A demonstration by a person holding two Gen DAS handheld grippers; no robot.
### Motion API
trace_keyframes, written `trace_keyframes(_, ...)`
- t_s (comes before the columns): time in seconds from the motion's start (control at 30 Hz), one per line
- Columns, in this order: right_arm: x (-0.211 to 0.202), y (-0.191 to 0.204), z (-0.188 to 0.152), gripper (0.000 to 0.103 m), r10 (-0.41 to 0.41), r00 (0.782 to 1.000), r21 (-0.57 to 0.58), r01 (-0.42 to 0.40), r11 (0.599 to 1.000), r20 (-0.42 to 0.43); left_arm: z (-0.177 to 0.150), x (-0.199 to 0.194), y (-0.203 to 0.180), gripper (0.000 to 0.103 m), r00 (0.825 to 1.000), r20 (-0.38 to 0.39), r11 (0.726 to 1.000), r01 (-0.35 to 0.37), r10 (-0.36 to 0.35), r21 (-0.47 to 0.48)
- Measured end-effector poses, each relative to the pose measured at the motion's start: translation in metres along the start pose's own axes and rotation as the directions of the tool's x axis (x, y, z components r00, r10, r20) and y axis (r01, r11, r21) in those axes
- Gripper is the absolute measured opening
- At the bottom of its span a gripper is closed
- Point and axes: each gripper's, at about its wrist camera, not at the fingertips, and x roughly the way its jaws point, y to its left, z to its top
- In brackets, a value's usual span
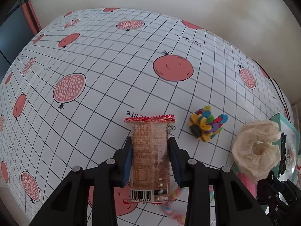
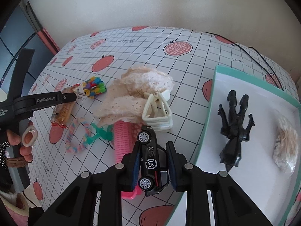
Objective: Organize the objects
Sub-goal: 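Grasp the snack bar with the left tool while the right tool grasps the black toy car, then carry the snack bar and toy car over the tray with both tools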
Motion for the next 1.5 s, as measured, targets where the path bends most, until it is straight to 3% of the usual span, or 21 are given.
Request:
trace_keyframes(0.3,-0.043,-0.021,0.005,0.028,-0.015,0.996,0.04,0.011,0.999,0.084,0.014,-0.051,-0.014,0.038,0.992,0.108,0.997,0.072,-0.071,-0.012)
trace_keyframes(0.67,-0.083,-0.094,-0.008,0.028,-0.111,0.984,0.192,0.084,0.978,0.136,0.012,-0.102,-0.086,0.038,0.951,0.188,0.969,0.232,-0.244,0.084)
trace_keyframes(0.83,-0.101,-0.135,-0.022,0.028,-0.165,0.974,0.266,0.121,0.956,0.152,-0.002,-0.109,-0.137,0.038,0.935,0.162,0.943,0.289,-0.315,0.168)
trace_keyframes(1.07,-0.122,-0.188,-0.044,0.028,-0.288,0.95,0.381,0.223,0.898,0.122,-0.032,-0.105,-0.202,0.038,0.918,0.082,0.897,0.355,-0.388,0.262)
trace_keyframes(1.27,-0.113,-0.205,-0.055,0.028,-0.313,0.947,0.41,0.259,0.874,0.069,-0.061,-0.093,-0.249,0.038,0.915,0.007,0.865,0.379,-0.403,0.33)
trace_keyframes(1.5,-0.088,-0.209,-0.063,0.028,-0.316,0.949,0.393,0.288,0.873,0.007,-0.088,-0.065,-0.281,0.038,0.927,-0.061,0.849,0.363,-0.369,0.384)
